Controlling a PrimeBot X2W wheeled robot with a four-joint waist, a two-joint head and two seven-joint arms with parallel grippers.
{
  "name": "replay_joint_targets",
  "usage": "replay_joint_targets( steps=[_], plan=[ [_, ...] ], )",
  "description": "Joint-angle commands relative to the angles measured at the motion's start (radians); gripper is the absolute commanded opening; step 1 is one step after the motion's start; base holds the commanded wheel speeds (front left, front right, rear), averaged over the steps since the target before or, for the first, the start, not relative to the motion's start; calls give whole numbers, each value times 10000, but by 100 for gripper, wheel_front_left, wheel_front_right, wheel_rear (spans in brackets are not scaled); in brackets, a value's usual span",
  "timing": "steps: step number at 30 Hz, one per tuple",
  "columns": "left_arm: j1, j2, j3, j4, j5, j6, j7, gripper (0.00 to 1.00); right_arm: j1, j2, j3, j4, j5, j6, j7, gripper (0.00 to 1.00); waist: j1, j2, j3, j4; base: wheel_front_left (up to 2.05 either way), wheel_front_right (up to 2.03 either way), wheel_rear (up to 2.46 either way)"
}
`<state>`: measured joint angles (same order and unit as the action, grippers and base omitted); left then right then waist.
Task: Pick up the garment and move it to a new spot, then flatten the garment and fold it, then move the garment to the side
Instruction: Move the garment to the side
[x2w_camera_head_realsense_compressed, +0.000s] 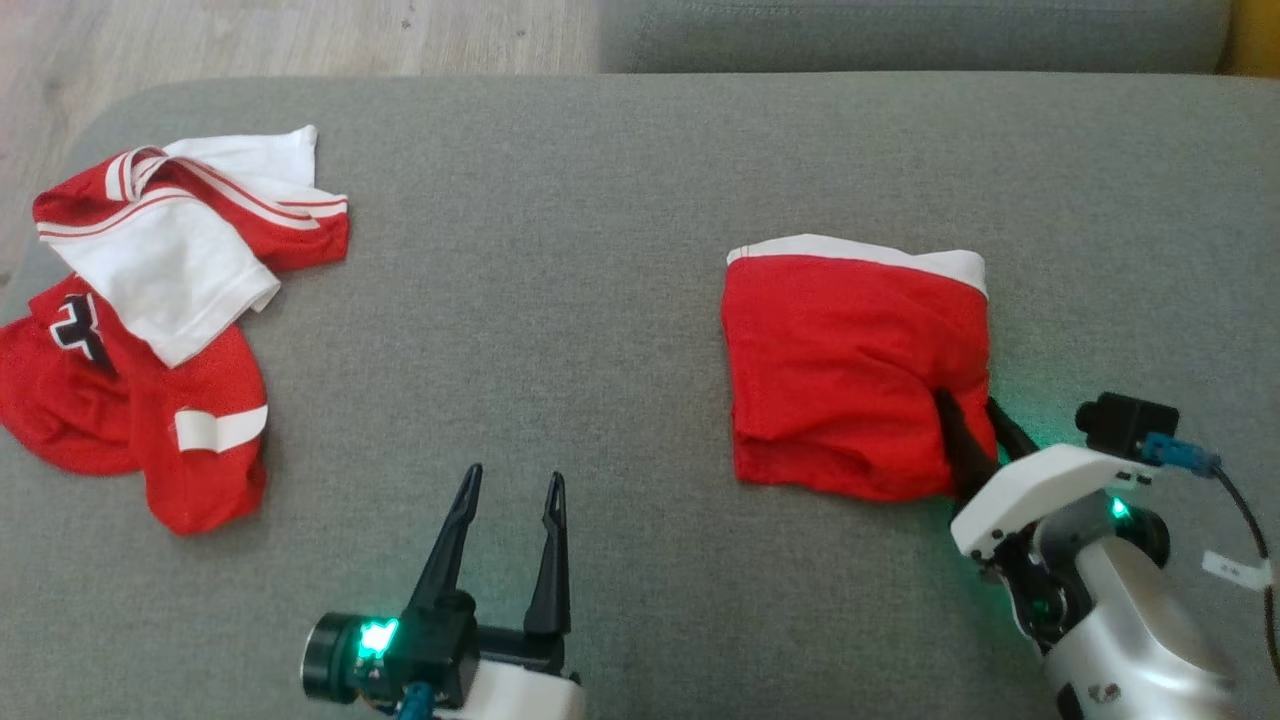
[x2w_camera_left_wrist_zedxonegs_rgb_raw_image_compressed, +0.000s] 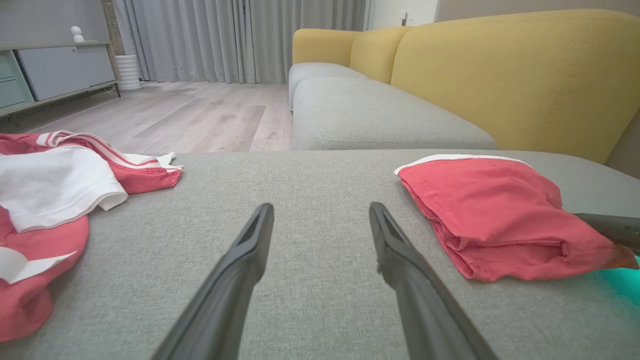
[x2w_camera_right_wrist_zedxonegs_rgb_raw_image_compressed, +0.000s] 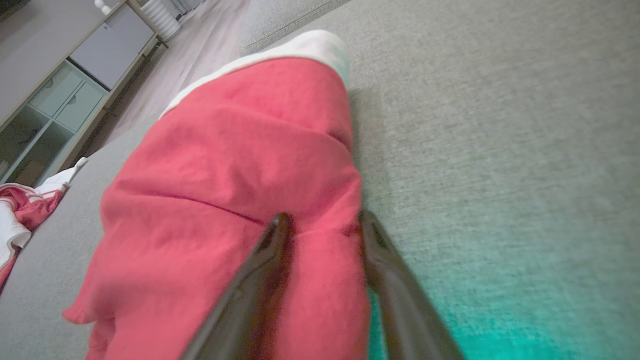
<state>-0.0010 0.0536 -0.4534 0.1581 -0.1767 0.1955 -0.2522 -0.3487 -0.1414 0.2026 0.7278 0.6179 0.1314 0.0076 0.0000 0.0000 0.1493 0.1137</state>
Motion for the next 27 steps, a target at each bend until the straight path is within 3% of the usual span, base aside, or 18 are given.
replay_joint_targets(
  steps=[1, 5, 9, 20, 27],
  plan=[
    [-393, -34, 243, -272, -40, 76, -95, 100, -316, -92, 320, -188, 94, -7, 48, 0, 0, 0, 27, -2, 0, 0, 0],
    [-453, -34, 299, -311, -77, 141, -95, 100, -481, -583, 559, -243, 376, -7, -185, 0, 0, 0, 172, -146, 0, 0, 0],
    [-546, -34, 361, -350, -68, 140, -95, 100, -730, -1464, 532, -273, 131, -7, -441, 0, 0, 0, 420, -486, 0, 0, 0],
    [-1317, -34, 654, -403, 418, -141, -95, 100, -1774, -3998, -538, -139, -340, -7, -232, 0, 0, 0, 1725, -1520, 0, 0, 0],
    [-1865, -34, 904, -373, 745, -413, -95, 100, -2579, -4825, -1040, 330, -833, -7, -261, 0, 0, 0, 2438, -1835, 0, 0, 0]
  ],
)
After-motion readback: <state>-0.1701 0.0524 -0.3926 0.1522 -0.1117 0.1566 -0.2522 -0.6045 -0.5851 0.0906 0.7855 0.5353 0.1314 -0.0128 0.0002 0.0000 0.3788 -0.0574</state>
